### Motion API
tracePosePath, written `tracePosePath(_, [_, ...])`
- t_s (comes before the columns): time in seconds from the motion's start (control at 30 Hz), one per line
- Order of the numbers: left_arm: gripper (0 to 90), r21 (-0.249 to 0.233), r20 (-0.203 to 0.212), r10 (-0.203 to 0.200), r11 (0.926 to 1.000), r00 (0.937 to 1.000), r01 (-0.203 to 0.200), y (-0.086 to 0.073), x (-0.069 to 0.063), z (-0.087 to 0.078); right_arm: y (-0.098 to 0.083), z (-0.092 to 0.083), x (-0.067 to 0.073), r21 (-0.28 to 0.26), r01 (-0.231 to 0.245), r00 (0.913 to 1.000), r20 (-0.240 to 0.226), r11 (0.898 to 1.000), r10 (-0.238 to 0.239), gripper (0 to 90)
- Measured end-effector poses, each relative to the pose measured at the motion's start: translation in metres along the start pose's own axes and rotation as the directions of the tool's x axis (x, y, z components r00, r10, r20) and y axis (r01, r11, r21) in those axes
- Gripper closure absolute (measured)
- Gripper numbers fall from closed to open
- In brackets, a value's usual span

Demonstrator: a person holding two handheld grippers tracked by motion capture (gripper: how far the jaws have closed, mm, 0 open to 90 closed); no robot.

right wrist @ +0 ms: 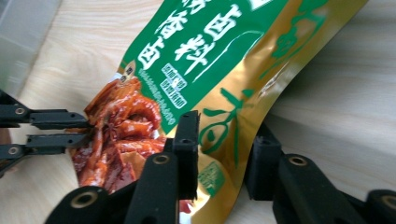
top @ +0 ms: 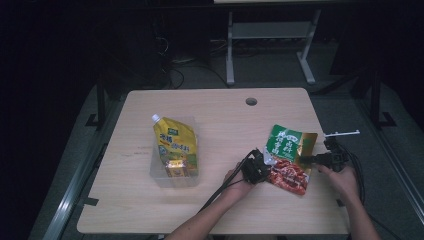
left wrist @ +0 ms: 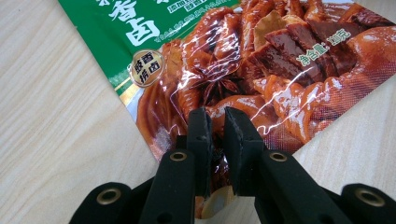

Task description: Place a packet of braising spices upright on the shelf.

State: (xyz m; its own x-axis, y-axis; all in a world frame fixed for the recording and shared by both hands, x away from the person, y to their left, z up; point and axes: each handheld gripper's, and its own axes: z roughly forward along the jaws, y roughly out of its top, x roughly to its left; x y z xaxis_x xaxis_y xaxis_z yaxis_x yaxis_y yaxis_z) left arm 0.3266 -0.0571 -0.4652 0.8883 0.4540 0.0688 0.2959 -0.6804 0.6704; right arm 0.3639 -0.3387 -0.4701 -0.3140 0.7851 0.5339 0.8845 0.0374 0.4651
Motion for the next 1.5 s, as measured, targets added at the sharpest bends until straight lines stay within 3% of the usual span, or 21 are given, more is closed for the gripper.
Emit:
tracePosePath(0.3, [79.6,-0.002,-0.007,0.01,1.0,0.9999,-0.01,0.0,0.0,0.0,0.002,0.004,0.005,-0.004,0.007,0.9999,0.008,1.0,-0.007,85.2])
tracePosePath(0.43, [76.5,0.001,0.01,0.004,1.0,0.9999,-0.004,0.0,0.002,-0.002,0.004,0.002,0.009,-0.008,0.021,0.9997,0.015,1.0,-0.021,88.7])
tracePosePath(0.77, [69.3,-0.04,0.014,-0.001,0.9992,0.9999,0.002,-0.002,0.004,-0.024,0.015,-0.014,0.031,-0.063,0.078,0.997,0.003,0.995,-0.078,89.5])
tracePosePath(1.03, [62.7,-0.075,0.024,-0.004,0.9971,0.9997,0.006,-0.011,0.005,-0.045,0.018,-0.026,0.049,-0.114,0.126,0.9915,-0.018,0.985,-0.129,89.5])
tracePosePath(1.27, [56.1,-0.1,0.037,-0.017,0.9948,0.9992,0.02,-0.02,0.002,-0.06,0.018,-0.036,0.07,-0.148,0.185,0.9813,-0.026,0.972,-0.191,89.6])
tracePosePath(1.5, [48.6,-0.118,0.032,0.016,0.9929,0.9994,-0.013,-0.028,-0.007,-0.073,0.018,-0.046,0.094,-0.168,0.258,0.9625,-0.042,0.951,-0.268,89.6])
